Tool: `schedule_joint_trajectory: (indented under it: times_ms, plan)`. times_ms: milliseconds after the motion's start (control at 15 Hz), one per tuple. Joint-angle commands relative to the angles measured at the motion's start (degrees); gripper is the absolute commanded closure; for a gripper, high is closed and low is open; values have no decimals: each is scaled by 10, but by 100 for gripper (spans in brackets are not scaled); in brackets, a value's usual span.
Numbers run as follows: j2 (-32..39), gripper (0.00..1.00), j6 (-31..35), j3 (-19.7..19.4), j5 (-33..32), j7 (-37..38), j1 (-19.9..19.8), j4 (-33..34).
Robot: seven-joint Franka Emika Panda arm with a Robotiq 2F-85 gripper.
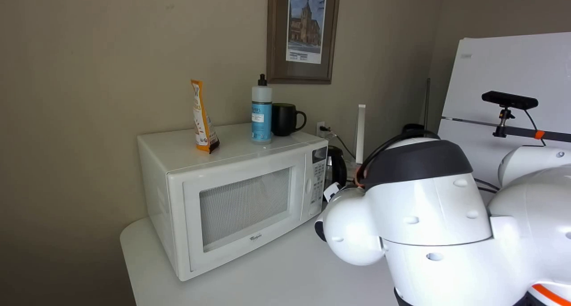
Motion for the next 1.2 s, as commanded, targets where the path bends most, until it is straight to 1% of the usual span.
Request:
schedule_joint_trajectory:
  times_ms: [0, 133, 200, 267, 333, 667, 1133]
  plan:
    - [0, 33, -9, 6, 6, -19, -9, 10]
    - [0, 19, -4, 5, 7, -23, -7, 8]
    - [0, 10, 1, 3, 12, -27, -5, 6]
    - [0, 4, 3, 0, 19, -32, -2, 3]
    - [-1, 0, 6, -3, 21, -35, 0, 0]
    - [-14, 0, 9, -12, 40, -42, 23, -26]
    - [-6, 0, 14, -14, 100, -50, 66, -55]
